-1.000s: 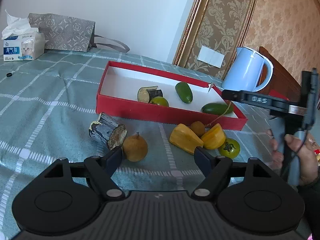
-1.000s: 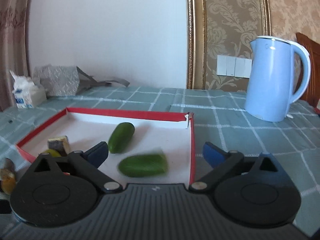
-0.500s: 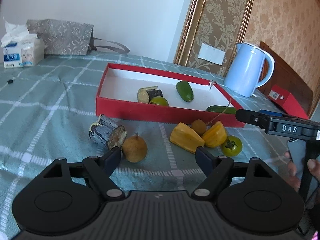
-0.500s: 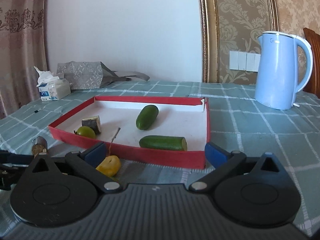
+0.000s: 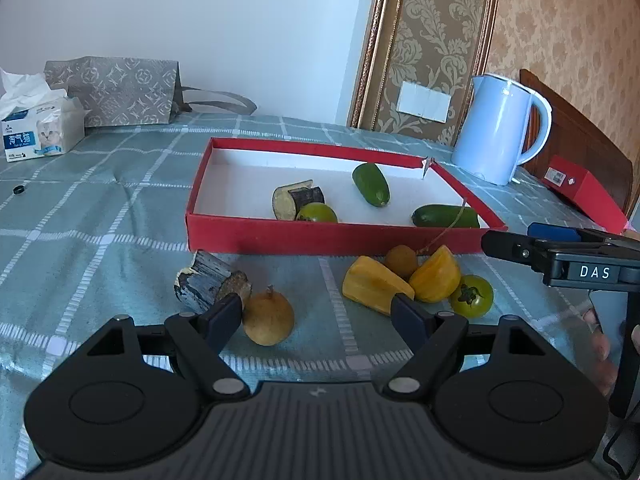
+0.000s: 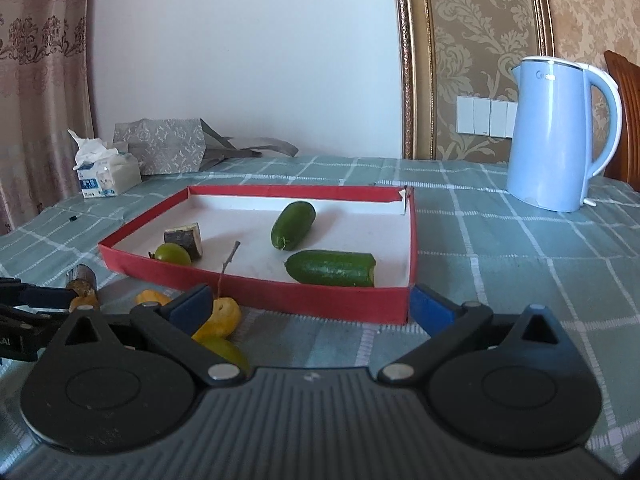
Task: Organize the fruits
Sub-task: 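Move the left gripper to the tan round fruit and close on it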
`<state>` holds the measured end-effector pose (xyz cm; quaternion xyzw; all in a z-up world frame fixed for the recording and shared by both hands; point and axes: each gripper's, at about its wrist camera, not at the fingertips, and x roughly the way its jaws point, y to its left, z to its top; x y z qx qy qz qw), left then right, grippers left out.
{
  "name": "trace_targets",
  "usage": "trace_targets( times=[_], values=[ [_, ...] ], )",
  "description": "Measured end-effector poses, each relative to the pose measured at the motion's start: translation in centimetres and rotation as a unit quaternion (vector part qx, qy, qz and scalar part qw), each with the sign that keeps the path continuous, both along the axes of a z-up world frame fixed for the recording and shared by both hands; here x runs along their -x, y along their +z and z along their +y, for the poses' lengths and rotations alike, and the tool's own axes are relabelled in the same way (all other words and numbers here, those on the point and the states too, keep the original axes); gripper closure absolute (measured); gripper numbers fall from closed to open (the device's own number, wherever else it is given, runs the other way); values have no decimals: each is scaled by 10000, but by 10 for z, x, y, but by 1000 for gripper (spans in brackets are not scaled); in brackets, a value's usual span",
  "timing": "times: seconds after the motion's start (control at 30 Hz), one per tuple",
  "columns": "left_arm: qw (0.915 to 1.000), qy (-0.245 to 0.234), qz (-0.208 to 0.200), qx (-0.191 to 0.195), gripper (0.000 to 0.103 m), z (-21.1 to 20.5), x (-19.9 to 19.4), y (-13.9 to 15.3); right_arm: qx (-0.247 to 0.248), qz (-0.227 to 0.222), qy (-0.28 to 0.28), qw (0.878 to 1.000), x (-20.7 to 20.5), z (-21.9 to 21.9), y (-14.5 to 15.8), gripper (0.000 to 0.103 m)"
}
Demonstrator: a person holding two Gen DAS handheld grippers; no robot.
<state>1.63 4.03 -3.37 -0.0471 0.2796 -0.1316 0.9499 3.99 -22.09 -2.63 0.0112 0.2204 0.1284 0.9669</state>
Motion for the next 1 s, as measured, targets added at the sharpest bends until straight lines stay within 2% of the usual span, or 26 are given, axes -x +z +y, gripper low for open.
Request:
trace_targets(
  times=[0.17, 0.23, 0.27, 0.3, 0.37, 0.43, 0.53, 0.7, 0.8, 0.9, 1.0],
  values=[
    [9999, 19, 25, -110, 21, -3, -4, -2, -31, 80, 36, 10000, -2, 1, -2, 0],
    [9995, 51, 20, -310, 21, -7, -5, -2, -4, 67, 17, 10000, -1, 1, -2, 0],
    [9994, 77, 7, -346, 25, -8, -5, -3, -16, 72, 11, 10000, -1, 1, -2, 0],
    [9992, 60, 14, -383, 35, -9, -5, -3, -27, 80, 7, 10000, -2, 1, -2, 0],
    [9990, 52, 84, -443, 47, -9, -5, -4, -14, 120, -14, 9999, -3, 1, -3, 0],
    [9989, 51, 130, -447, 50, -9, -6, -5, 3, 156, -31, 9999, -4, 1, -4, 0],
    [9990, 72, 125, -415, 61, -6, -6, -5, -3, 167, -39, 9999, -4, 0, -4, 0],
    [9997, 101, 156, -158, 75, 2, -8, -6, 82, 165, -87, 9998, -4, -2, -2, 0],
    [9998, 120, 180, -2, 75, 6, -9, -6, 26, 128, -205, 9997, 3, -12, 1, 0],
    [9998, 118, 182, 7, 75, 6, -9, -6, -97, 47, -64, 9999, 14, -21, 2, 0],
    [9997, 115, 189, 48, 75, 6, -9, -6, 135, 30, 71, 9999, 21, -17, 0, 0]
  ],
)
